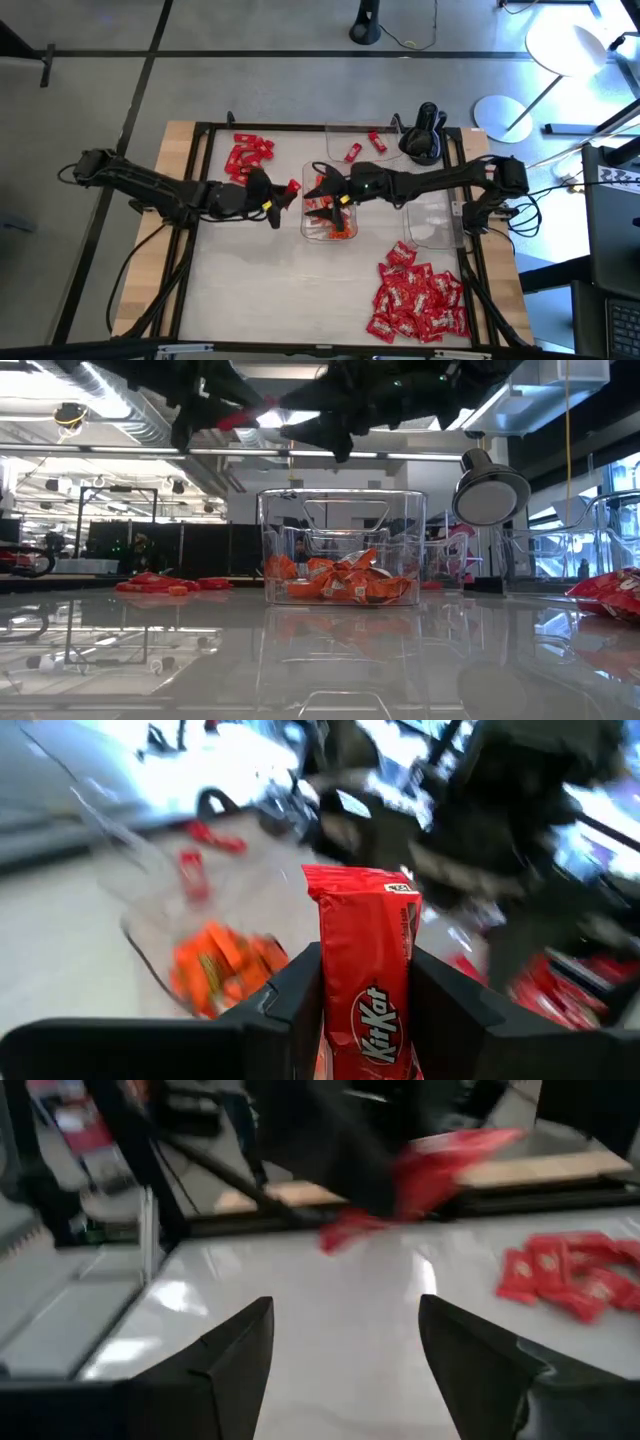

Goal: Sort candy
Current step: Put the red chocolate into the top transparent bin

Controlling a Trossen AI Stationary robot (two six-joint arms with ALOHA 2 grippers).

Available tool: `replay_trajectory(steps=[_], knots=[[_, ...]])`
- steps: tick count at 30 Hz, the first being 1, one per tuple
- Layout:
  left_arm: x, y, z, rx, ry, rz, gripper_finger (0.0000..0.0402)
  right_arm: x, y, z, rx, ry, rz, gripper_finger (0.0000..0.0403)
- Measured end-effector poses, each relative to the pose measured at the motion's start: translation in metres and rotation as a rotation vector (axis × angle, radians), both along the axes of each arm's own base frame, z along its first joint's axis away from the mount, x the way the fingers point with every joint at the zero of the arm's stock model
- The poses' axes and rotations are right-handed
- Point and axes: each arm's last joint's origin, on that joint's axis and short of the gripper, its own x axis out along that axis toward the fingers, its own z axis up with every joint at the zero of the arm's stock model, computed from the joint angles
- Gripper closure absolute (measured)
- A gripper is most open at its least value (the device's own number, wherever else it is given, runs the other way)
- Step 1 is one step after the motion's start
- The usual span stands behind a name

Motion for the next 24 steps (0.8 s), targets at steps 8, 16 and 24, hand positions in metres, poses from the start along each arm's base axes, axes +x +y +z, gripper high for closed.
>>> replay_trajectory(steps=[8, 16, 24], knots=[[0.002, 0.001, 0.009, 0.118, -0.057, 0.081, 0.0284, 0.011, -0.009, -0.003, 0.173, -0.100, -0.100, 0.0155], [0.003, 0.001, 0.010, 0.143, -0.055, 0.100, 0.0284, 0.015, -0.009, 0.001, 0.189, -0.164, -0.131, 0.0155], [0.003, 0.001, 0.010, 0.161, -0.044, 0.096, 0.0284, 0.016, 0.001, 0.005, 0.184, -0.199, -0.159, 0.0155]])
